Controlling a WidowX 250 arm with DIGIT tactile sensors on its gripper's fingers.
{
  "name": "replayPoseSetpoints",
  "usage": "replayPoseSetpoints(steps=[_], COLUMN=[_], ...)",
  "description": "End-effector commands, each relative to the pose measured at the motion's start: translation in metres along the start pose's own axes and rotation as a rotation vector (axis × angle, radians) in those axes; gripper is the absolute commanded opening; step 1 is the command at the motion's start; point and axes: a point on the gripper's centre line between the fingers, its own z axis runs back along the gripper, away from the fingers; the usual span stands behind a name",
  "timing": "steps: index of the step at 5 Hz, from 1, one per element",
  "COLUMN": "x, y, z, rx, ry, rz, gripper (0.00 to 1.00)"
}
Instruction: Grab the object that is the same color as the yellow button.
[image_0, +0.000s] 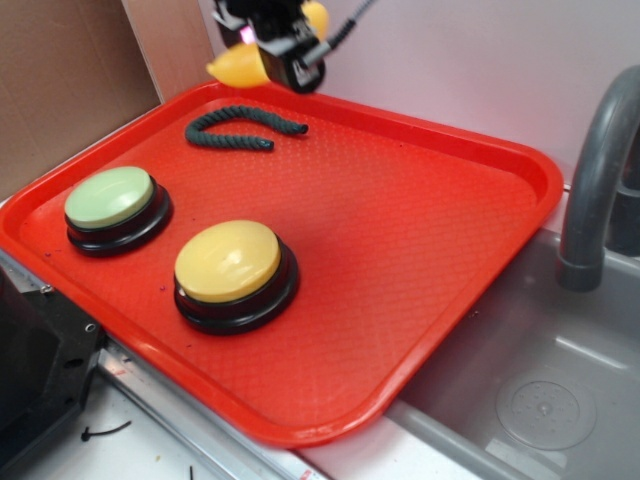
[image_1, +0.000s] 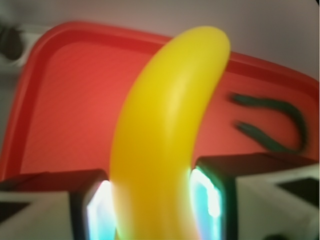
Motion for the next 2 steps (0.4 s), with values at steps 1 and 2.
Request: replayPoseSetpoints(steps=[1,2], x=[-0.0149,-0.0154], y=[0.0183,0.02], z=[0.0591,0.0585], rx=[0.004,0.019], ry=[-0.05,0.058], rz=[0.355,0.362], gripper=[0.0,0.0])
